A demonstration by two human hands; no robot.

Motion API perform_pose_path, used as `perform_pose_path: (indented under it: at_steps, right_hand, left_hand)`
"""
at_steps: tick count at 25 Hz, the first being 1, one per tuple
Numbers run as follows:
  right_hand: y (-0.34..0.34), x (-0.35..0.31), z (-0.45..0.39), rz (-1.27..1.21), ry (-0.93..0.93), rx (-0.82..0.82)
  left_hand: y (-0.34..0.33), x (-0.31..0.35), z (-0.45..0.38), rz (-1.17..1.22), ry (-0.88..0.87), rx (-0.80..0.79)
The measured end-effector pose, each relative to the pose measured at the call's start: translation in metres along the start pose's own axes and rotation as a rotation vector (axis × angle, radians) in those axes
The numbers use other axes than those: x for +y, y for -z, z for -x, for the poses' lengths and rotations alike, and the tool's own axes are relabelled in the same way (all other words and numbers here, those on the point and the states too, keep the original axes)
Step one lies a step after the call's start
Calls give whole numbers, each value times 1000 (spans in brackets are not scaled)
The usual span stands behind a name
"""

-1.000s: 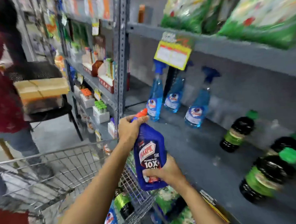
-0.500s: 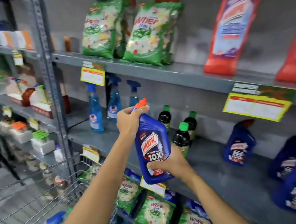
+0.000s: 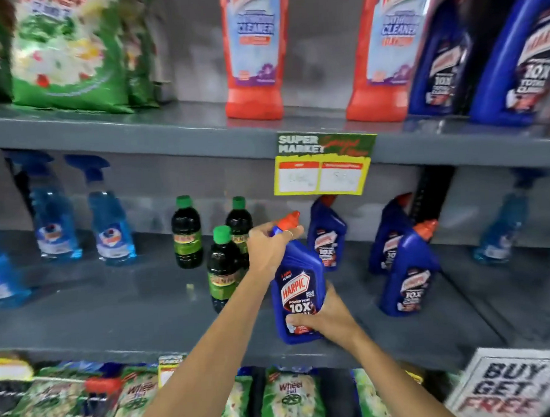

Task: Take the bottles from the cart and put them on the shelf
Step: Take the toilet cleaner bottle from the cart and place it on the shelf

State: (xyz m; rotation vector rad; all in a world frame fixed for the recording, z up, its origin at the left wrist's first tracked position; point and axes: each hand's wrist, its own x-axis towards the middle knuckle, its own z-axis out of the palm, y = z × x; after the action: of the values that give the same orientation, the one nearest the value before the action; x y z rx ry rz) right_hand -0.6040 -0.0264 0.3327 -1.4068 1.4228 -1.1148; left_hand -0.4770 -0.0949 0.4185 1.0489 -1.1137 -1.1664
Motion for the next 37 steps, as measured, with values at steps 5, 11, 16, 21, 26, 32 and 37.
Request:
perform_pose_path:
  at_steps: [5, 11, 16, 21, 26, 32, 37]
  right_hand:
    - [27, 28, -22, 20, -82, 107]
    - [52, 44, -45, -11, -73, 218]
    - [57, 52, -53, 35, -73, 311]
    - [46, 43, -37, 133, -124, 449]
    - [28, 36, -1, 335, -13, 654]
    - [-27, 21, 35, 404, 217, 420]
    - [-108, 13, 53, 366, 270, 162]
  left_hand:
    - [-41, -21, -21, -30, 56, -162]
    - [-78, -30, -24, -119, -109, -266]
    - [-91, -34, -26, -163, -172, -266]
    - [-86, -37, -19, -202, -92, -273]
    - [-48, -36, 7, -114, -56, -162]
    - [43, -36, 42, -181, -95, 74]
    - [150, -48, 73, -259, -20, 319]
